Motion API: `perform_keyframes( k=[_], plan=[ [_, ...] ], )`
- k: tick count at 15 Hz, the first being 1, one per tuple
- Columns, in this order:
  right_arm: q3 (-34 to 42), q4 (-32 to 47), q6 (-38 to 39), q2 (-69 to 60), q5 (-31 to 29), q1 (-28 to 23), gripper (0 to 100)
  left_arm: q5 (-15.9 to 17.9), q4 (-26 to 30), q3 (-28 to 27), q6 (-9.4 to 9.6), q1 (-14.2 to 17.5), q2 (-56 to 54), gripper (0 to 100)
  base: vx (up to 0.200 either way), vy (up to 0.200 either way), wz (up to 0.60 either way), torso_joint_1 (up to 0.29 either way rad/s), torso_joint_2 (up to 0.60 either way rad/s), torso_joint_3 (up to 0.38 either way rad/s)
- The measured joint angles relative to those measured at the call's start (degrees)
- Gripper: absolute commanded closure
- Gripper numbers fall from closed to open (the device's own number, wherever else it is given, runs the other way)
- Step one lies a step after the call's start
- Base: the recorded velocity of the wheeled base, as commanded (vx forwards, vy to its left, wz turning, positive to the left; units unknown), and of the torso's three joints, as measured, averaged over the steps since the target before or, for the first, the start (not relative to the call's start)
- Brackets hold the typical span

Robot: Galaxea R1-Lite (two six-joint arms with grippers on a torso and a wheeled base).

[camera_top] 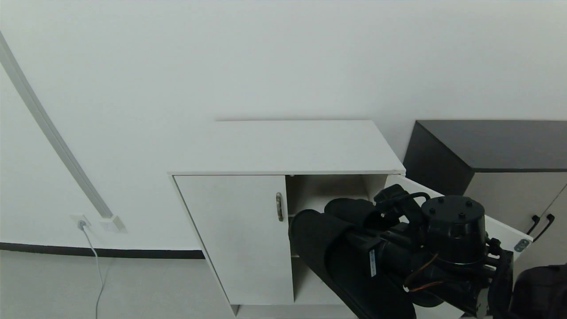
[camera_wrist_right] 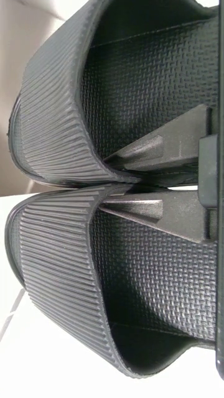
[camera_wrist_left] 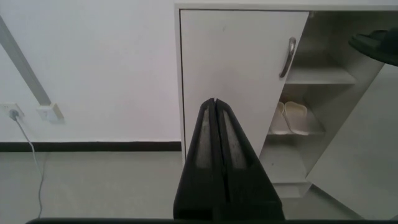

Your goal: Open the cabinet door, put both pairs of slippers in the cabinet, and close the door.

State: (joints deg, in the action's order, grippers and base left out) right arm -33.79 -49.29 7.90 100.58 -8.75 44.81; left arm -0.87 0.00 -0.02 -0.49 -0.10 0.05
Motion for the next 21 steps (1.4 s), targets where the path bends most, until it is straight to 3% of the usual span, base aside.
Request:
perform_keyframes(
  k=[12, 21],
  plan=[
    [0.0, 0.0, 0.1, 0.8, 0.2, 0.0, 100, 0.0, 0.0, 0.0, -0.02, 0.0, 0.0, 100, 0.0, 0.0, 0.0, -0.185, 0.51, 0.324],
    [0.0, 0.0, 0.1, 0.8, 0.2, 0.0, 100, 0.0, 0.0, 0.0, -0.02, 0.0, 0.0, 100, 0.0, 0.0, 0.0, -0.093, 0.46, 0.354]
  ],
)
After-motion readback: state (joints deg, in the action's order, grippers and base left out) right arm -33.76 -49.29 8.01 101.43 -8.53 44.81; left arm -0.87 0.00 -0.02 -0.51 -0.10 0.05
